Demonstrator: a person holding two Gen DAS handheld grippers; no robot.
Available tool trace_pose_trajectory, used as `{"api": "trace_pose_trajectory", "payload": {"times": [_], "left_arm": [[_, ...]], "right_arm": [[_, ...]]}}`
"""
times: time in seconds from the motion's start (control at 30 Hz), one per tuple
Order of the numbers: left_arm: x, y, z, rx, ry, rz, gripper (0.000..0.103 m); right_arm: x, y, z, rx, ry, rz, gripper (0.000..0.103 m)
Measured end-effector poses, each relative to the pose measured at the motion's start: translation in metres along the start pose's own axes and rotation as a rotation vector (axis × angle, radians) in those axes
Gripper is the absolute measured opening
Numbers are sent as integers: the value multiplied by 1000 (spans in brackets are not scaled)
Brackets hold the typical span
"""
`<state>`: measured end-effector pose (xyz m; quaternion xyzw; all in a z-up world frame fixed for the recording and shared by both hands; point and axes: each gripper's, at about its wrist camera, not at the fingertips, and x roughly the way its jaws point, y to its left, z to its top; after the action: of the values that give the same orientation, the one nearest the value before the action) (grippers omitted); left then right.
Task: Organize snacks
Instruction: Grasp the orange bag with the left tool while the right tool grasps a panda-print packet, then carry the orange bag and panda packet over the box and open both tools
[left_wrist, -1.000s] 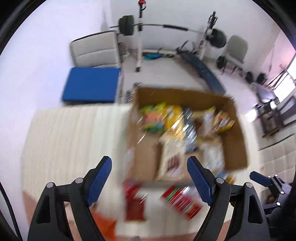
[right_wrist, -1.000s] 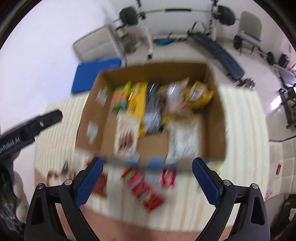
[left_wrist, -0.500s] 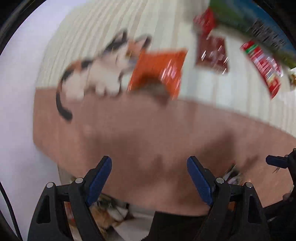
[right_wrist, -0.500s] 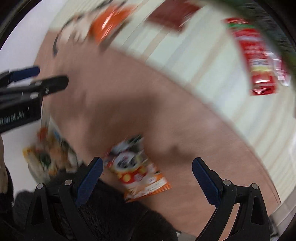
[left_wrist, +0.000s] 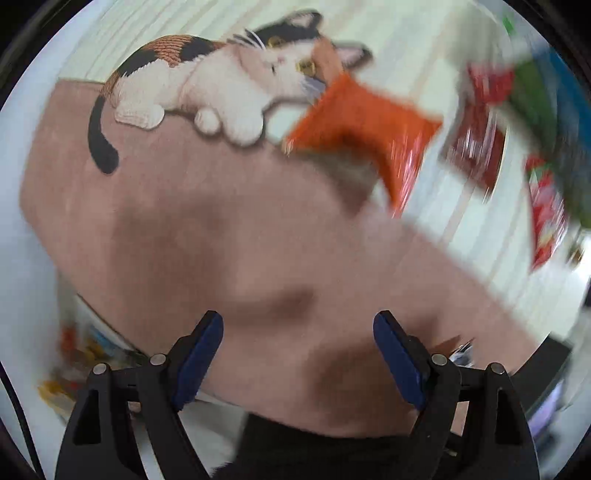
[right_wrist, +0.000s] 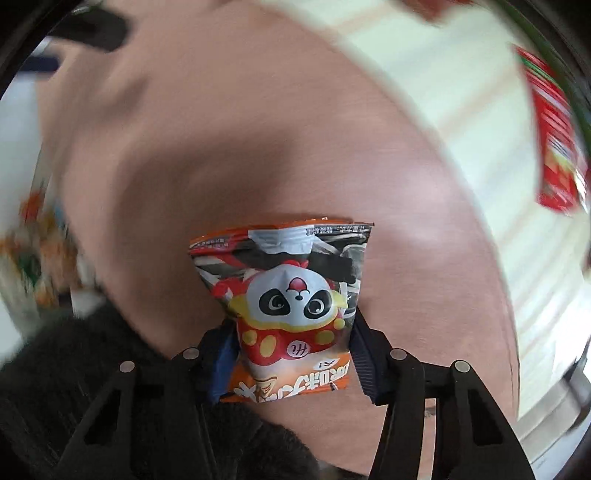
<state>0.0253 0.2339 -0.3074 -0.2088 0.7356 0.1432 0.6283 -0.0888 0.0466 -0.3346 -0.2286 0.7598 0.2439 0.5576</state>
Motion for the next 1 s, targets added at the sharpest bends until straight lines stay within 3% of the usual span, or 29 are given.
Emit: {"api": "trace_pose_trajectory", "payload": {"times": [0.07,0.17,0.27,0.47,0.57,0.83,1.0], "left_arm": [[-9,3,19,-59,-13,-57,83],[-15,7,53,-160,8,-162,83],[-13,6,85,-230,41,-207,83],[32,-4,118,-289,205,-177,83],[42,-12,128,-291,236,-181,85],[51,-56,126,33,144,22,85],[52,-80,110,188,70,101,83]], "right_arm": [[-7,-26,8,119,-24,14,57],[-17,-73,18,335,-44,111,57],[-20,-104,28,485,-49,189,57],[-30,-120,46,569,-83,206,57],[-30,-116,53,560,-84,202,57],[-5,-82,45,519,-78,143,57],[12,-83,27,531,-69,123,57]]}}
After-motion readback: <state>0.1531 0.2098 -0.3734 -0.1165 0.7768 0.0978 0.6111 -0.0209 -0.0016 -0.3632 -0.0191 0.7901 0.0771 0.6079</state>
